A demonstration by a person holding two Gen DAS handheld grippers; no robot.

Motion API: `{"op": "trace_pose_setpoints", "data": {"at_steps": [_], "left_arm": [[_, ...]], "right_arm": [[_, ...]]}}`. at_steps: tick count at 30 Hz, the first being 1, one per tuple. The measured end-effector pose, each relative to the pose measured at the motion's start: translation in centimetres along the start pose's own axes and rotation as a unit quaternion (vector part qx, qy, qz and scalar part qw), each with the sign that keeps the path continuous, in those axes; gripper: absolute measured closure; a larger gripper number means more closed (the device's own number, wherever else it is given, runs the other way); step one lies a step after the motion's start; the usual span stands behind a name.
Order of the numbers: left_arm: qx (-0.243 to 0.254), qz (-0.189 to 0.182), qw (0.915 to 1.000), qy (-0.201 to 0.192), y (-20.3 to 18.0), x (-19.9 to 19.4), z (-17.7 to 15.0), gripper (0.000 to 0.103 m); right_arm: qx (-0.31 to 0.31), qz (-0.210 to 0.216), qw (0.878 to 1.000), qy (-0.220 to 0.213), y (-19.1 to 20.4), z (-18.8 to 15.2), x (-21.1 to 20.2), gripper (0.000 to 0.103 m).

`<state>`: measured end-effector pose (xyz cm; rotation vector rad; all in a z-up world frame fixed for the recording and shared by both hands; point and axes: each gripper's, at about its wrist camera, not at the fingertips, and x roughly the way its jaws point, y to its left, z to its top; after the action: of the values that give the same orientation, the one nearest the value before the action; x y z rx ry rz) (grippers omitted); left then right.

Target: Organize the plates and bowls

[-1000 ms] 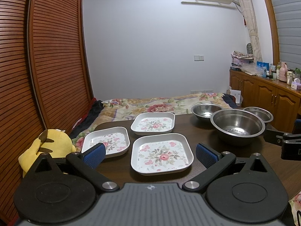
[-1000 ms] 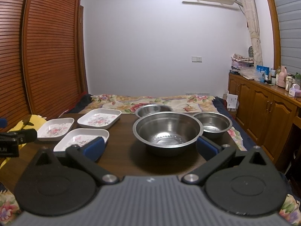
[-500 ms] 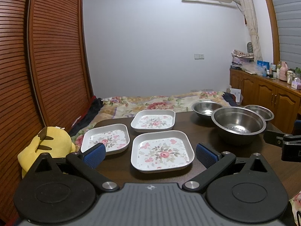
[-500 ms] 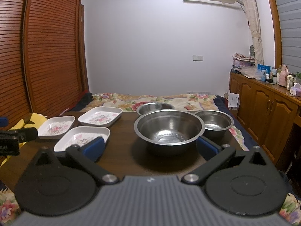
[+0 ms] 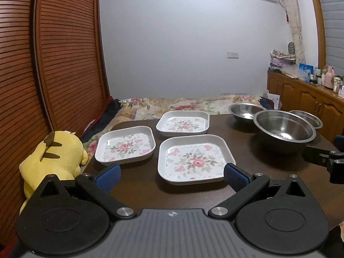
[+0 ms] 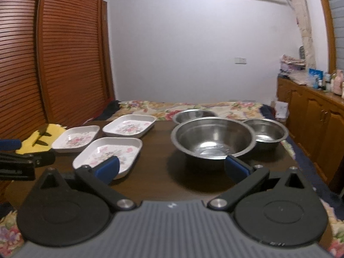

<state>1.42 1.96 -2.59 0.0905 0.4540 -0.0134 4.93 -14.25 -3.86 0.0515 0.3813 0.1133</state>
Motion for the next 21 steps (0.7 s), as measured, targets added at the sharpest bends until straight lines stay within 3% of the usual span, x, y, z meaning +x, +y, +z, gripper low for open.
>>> {"op": "trace_pose_setpoints", "data": {"at_steps": [16, 21], "left_arm": [[-0.026, -0.004, 0.9992, 0.029, 4.4, 5.0, -0.8, 0.000], [-0.047, -0.027, 0.9977, 0.042, 6.0, 6.8, -0.9, 0.000]], "right_arm": [[-0.050, 0.067, 0.996, 0.015, 3.4, 0.9, 4.0, 0.000], [-0.068, 0.082, 0.994, 0.029, 4.9, 0.5, 5.6, 0.001]]}}
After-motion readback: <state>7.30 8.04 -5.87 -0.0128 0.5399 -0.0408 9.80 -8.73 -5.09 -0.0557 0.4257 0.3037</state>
